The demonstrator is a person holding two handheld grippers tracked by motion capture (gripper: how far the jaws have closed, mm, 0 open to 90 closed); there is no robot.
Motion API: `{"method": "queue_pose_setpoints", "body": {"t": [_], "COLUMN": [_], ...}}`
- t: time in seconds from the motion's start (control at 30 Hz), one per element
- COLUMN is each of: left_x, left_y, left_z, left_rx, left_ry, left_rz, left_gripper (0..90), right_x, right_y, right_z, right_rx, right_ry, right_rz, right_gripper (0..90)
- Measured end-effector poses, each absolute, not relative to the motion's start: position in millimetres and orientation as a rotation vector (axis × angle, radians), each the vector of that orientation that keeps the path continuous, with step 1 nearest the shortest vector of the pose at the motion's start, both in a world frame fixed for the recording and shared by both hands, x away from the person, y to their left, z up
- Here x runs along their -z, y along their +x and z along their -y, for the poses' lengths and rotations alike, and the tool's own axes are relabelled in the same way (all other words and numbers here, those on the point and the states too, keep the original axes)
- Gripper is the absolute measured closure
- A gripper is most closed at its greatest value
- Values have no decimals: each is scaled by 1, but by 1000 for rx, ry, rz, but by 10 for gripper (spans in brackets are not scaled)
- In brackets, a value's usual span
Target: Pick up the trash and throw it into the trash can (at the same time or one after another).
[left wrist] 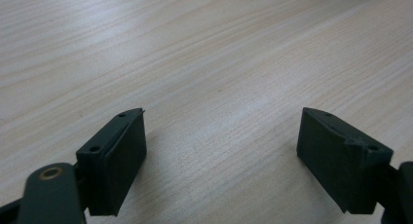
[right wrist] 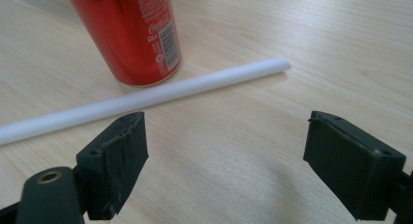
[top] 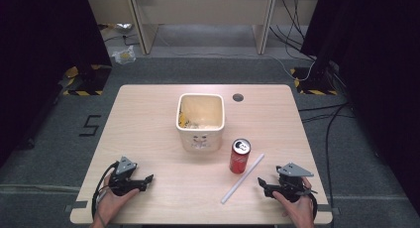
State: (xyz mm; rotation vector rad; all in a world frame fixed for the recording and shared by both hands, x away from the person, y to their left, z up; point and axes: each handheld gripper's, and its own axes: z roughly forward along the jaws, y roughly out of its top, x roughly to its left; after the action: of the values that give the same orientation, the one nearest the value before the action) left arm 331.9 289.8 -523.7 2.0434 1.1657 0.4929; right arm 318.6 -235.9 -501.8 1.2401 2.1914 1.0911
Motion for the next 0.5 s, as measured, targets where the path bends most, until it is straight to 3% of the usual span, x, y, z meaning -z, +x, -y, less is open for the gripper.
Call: {"method": "queue_pose_setpoints", "body": {"t": [0.5], "left_x": [524], "left_y": [332], "left_z": [-290], "left_rx": [-494], "left_ry": [2044], "left_rz": [-1165], "left_gripper": [174], "right_x": [485], "right_y": [317], "right_z": [227], "right_rx": [-1133], "right_ry": [1177], "right_rz": [-2185], "right_gripper": [157]}}
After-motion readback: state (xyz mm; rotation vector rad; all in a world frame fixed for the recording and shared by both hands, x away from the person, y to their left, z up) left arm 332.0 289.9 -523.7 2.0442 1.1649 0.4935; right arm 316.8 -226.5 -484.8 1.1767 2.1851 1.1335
